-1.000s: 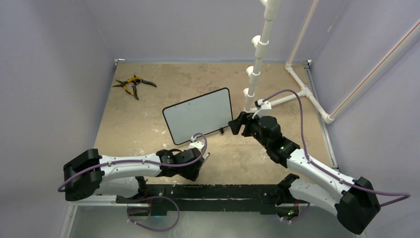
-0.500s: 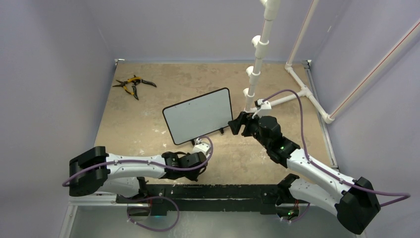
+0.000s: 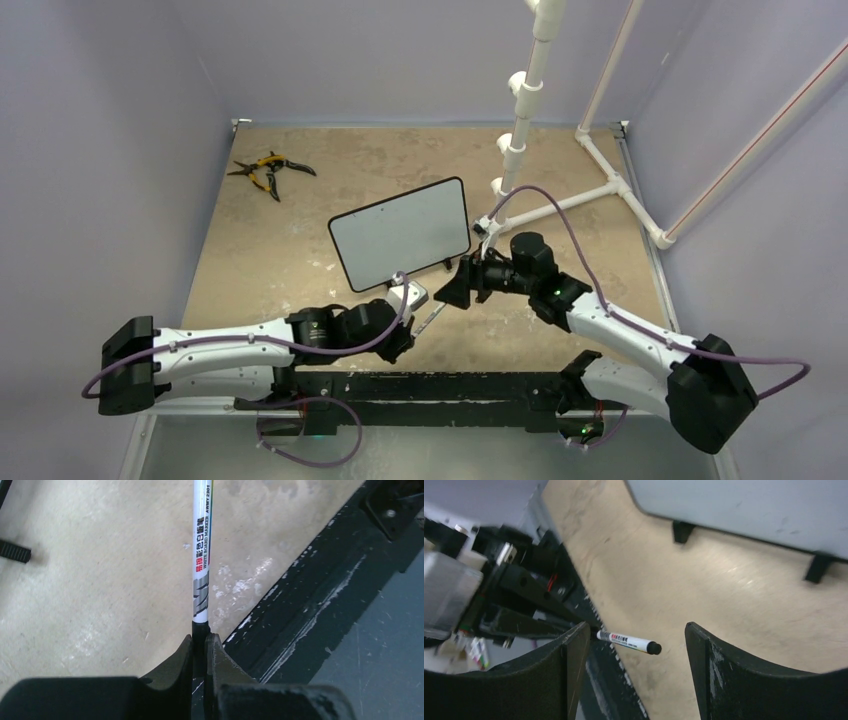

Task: Write a sentence on the whiteboard
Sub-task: Pass from the left arm to the right

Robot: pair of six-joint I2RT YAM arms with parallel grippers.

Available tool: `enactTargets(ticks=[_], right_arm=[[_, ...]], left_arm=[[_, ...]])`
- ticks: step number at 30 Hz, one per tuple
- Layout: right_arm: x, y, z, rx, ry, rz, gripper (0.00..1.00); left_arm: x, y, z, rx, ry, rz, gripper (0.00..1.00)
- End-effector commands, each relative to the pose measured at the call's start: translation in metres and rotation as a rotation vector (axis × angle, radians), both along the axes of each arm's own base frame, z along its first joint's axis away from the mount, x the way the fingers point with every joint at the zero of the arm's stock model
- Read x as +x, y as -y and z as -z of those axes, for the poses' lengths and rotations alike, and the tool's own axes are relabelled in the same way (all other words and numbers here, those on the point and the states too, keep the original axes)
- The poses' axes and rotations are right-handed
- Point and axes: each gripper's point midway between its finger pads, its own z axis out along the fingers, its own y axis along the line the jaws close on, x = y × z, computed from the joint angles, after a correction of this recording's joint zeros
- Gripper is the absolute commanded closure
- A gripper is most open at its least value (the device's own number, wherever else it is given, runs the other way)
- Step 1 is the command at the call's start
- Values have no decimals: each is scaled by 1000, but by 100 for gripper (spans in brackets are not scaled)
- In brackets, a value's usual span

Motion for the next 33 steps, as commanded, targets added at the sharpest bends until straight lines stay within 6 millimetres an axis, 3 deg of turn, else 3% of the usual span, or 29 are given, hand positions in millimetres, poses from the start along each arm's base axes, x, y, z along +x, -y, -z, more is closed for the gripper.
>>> enactTargets(ticks=[1, 7, 13, 20, 28, 31, 33], right_arm=[[-51, -17, -13, 124, -63, -309, 28], [-76, -21, -7, 140, -157, -474, 30], [-88, -24, 17, 85, -225, -540, 43], [-95, -34, 15, 100, -236, -577, 53], [-97, -36, 8, 126, -231, -577, 53], [-97, -36, 7, 131, -233, -578, 62], [-99, -36, 7, 137, -239, -585, 74]], left_arm=[[-9, 27, -34, -109, 46, 158, 100], [-18, 35, -42, -163, 33, 210, 100], [-20, 33, -49, -204, 45, 215, 100], [-22, 35, -48, -206, 39, 233, 100], [-27, 37, -47, -213, 22, 260, 100], [-29, 38, -47, -214, 19, 267, 100], [-29, 38, -47, -216, 20, 269, 100]])
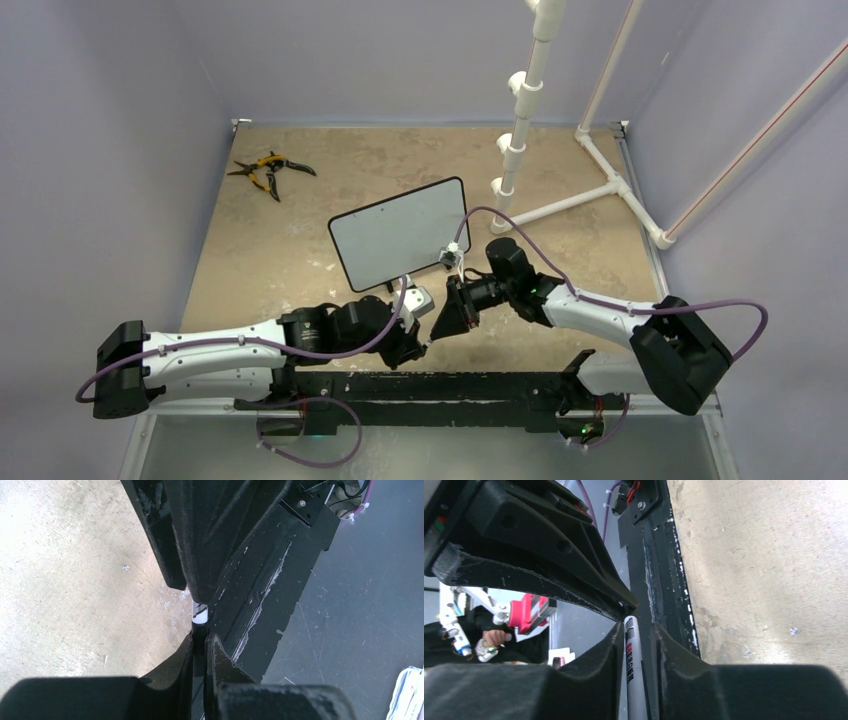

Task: Write a sentence on the whiteboard
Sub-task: Pass from the left arm to the right

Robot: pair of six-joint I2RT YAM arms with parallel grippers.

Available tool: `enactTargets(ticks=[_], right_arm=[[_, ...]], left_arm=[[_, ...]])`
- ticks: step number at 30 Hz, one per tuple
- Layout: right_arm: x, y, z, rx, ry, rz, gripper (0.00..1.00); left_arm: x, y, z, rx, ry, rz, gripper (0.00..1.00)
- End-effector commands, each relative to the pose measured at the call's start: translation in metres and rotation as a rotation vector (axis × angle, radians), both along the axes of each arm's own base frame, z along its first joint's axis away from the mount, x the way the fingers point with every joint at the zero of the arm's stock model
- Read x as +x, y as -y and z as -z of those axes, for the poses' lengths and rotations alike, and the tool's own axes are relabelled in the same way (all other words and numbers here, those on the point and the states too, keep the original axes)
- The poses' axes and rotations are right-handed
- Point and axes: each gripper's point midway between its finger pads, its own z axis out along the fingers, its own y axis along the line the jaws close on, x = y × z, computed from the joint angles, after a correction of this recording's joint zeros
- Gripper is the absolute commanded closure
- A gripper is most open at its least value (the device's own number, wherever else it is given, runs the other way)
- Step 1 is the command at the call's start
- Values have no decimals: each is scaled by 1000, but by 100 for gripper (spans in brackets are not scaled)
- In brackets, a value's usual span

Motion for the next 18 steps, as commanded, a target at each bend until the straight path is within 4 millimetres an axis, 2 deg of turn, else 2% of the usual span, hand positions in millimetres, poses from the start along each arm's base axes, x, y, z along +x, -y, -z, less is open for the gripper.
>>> enactTargets(ticks=[1, 5, 6, 9, 11, 14, 18], right_arm=[[-2, -5, -20, 73, 29, -40, 78], [-3, -4, -19, 66, 30, -44, 100], [-3, -4, -20, 67, 32, -43, 100], [-4, -3, -23, 76, 38, -44, 100], [-5, -3, -26, 85, 43, -46, 100], [-6, -3, -32, 101, 47, -55, 100], [-8, -3, -39, 117, 50, -65, 100]], left_arm=[[-2, 10, -11, -53, 24, 36, 100], [2, 8, -12, -49, 36, 11, 100], [3, 7, -11, -48, 32, 6, 100], [2, 8, -10, -45, 21, -1, 65], [2, 8, -6, -38, 15, -1, 53], [-1, 9, -1, -28, 0, 14, 46], [-2, 10, 7, 1, -11, 21, 46]])
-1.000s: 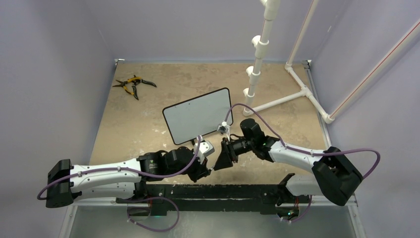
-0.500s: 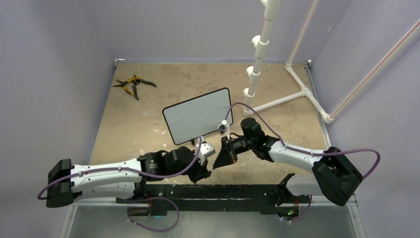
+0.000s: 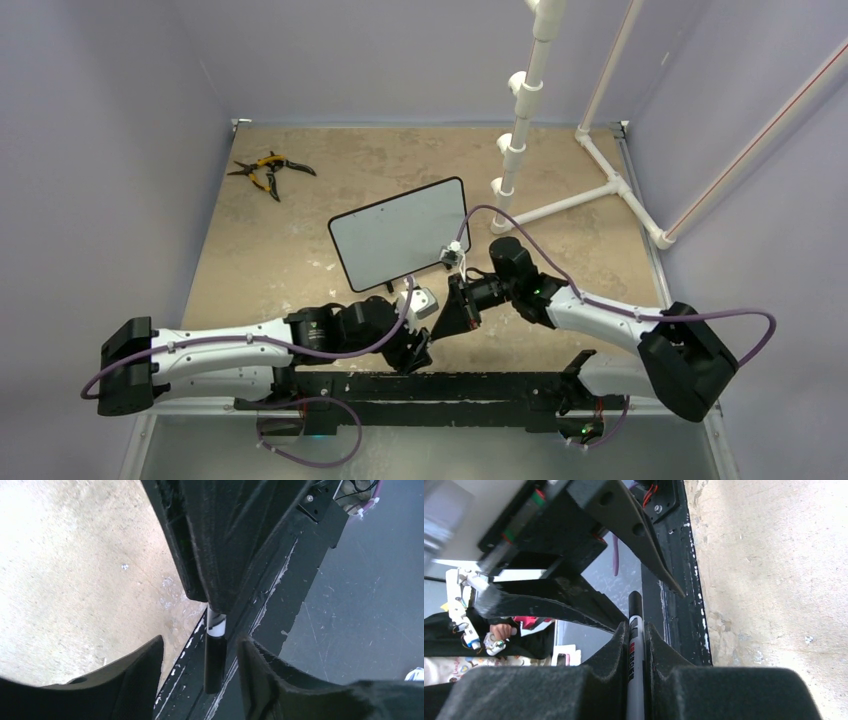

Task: Write a sentence on the whiteboard
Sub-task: Pass from the left arm to the right, then open the pen cap from the whiteboard marker.

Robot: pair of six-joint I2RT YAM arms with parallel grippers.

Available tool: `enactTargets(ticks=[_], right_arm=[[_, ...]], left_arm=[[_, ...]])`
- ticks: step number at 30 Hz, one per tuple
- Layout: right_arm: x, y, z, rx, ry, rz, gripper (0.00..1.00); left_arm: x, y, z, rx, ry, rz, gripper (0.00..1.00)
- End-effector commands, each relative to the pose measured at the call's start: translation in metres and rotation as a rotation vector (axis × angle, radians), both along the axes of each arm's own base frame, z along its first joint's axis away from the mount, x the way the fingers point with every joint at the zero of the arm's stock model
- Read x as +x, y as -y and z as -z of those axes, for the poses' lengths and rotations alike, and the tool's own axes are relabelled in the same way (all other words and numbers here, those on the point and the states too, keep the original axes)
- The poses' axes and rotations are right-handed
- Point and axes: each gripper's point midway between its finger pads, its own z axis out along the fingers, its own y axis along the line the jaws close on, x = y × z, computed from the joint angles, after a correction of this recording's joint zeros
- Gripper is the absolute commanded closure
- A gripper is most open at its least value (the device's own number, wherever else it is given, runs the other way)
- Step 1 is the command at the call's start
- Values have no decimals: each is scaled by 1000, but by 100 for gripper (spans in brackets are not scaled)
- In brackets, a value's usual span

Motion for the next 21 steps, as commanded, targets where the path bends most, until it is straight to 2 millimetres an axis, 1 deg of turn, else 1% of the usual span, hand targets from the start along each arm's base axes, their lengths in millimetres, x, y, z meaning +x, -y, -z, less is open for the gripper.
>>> enactTargets(ticks=[1, 4, 5, 7, 9, 14, 15, 16, 18, 21], right_arm=[[-3, -3, -25, 74, 44, -39, 100], [-4, -2, -24, 65, 43, -41, 100], [-5, -2, -25, 68, 46, -45, 100], [-7, 0, -28, 67, 53, -55, 100], [-8, 2, -38, 85, 68, -58, 100], [9, 4, -54, 41, 145, -6, 100], [10, 5, -57, 32, 151, 2, 100], [12, 6, -62, 30, 157, 11, 100], [20, 7, -74, 21, 179, 60, 100], [34, 10, -96, 15, 234, 114, 100]], left_arm=[[-4, 7, 2, -10, -12, 22, 55], [-6, 9, 2, -21, -16, 37, 93], [-6, 9, 2, -26, -15, 38, 100], [-7, 8, 1, -34, -12, 39, 100], [-8, 7, 1, -37, -12, 43, 100], [-9, 3, 3, -9, 13, 38, 100], [-9, 3, 1, -6, 19, 39, 100], [-10, 3, -2, -6, 24, 46, 100], [-5, 2, -13, -13, 51, 24, 100], [2, 3, -40, -55, 108, 18, 100]])
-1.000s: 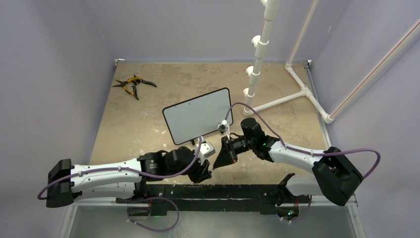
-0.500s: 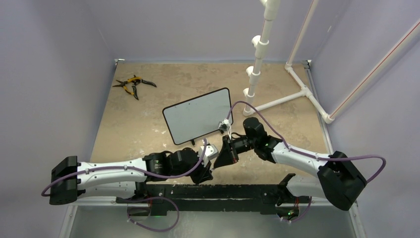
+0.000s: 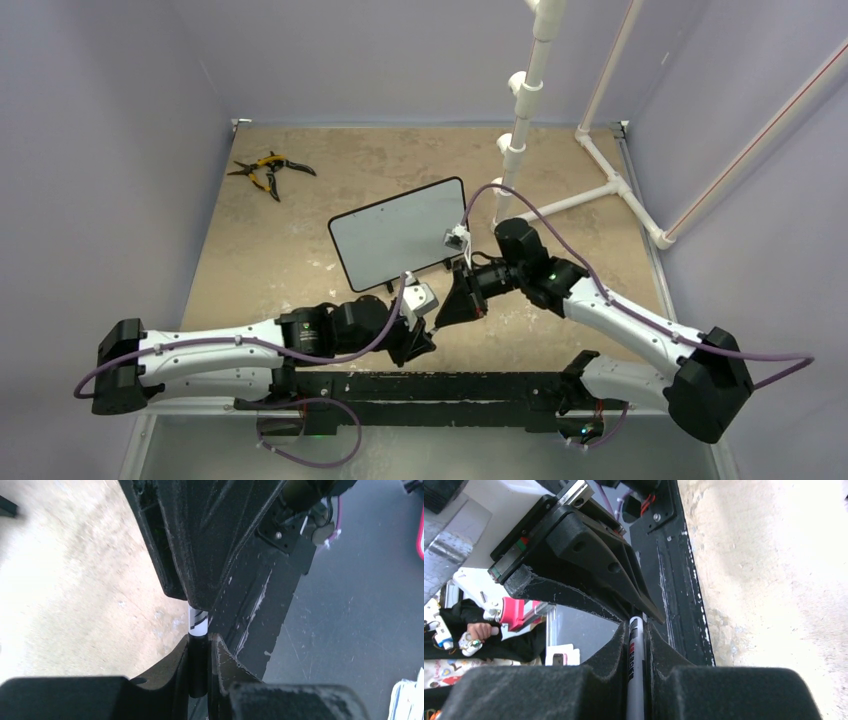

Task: Write a sentence on the whiteboard
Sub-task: Open the pen cap from the whiteboard marker.

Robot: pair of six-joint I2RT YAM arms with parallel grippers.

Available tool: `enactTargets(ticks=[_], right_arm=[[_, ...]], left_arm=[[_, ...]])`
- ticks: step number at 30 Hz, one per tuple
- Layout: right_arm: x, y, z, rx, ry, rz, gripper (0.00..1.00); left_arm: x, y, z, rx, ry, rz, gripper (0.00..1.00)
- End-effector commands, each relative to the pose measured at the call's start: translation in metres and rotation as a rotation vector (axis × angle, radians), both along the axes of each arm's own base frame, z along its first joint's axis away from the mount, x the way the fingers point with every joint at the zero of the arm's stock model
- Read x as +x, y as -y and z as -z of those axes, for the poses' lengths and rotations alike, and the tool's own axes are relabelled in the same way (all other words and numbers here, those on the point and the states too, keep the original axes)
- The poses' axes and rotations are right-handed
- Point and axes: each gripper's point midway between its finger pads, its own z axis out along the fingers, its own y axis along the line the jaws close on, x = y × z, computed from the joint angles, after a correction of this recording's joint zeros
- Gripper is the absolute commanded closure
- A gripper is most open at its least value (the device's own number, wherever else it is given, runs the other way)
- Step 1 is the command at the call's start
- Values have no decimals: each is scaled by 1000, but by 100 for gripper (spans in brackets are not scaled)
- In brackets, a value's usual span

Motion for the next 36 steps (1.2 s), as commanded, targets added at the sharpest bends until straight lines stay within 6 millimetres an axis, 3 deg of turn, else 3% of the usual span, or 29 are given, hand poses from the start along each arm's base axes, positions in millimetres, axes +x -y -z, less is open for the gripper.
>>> enactTargets(ticks=[1, 5, 9, 14, 32, 36], right_arm=[[31, 4, -62, 54, 172, 90, 100], [46, 13, -94, 55, 254, 130, 100], [58, 21, -111, 31, 309, 160, 100], [63, 32, -131, 20, 363, 188, 100], [70, 49, -185, -10, 504, 265, 100], [71, 52, -188, -21, 505, 282, 100]], left_arm=[[6, -12, -22, 32, 81, -5, 100], [13, -17, -41, 78, 184, 41, 100], [21, -26, -39, 158, 267, 71, 100], [23, -26, -44, 137, 305, 83, 100], [17, -18, -43, 102, 328, 148, 100], [19, -17, -44, 94, 340, 140, 100]])
